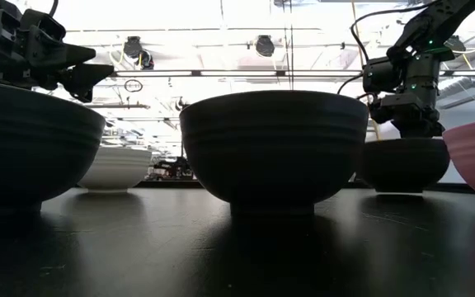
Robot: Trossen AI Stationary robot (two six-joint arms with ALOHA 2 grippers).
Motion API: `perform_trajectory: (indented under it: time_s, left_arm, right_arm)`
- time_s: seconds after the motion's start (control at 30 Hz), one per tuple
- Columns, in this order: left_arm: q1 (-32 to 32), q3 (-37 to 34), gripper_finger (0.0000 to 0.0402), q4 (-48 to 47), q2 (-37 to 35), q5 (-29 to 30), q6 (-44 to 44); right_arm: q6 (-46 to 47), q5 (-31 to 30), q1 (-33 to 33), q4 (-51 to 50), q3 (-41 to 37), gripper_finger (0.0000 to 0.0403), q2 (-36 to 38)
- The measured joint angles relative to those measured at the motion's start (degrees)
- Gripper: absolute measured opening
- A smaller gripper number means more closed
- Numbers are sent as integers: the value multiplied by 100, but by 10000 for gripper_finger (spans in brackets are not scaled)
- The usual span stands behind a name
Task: Nest bowls inside each other
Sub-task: Stack the top right black bowl on top of the purple bowl
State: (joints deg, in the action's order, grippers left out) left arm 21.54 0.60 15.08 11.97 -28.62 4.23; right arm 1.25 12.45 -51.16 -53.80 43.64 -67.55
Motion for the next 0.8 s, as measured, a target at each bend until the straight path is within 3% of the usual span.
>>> perform_trajectory:
  time_s: [0.7,0.8]
  left_arm:
    - [0,0,230,-31,1,2,76]
    - [0,0,230,-31,-1,0,76]
  right_arm:
    - [-134,-174,98,106,266,1,-2]
    - [-305,223,283,453,374,1,19]
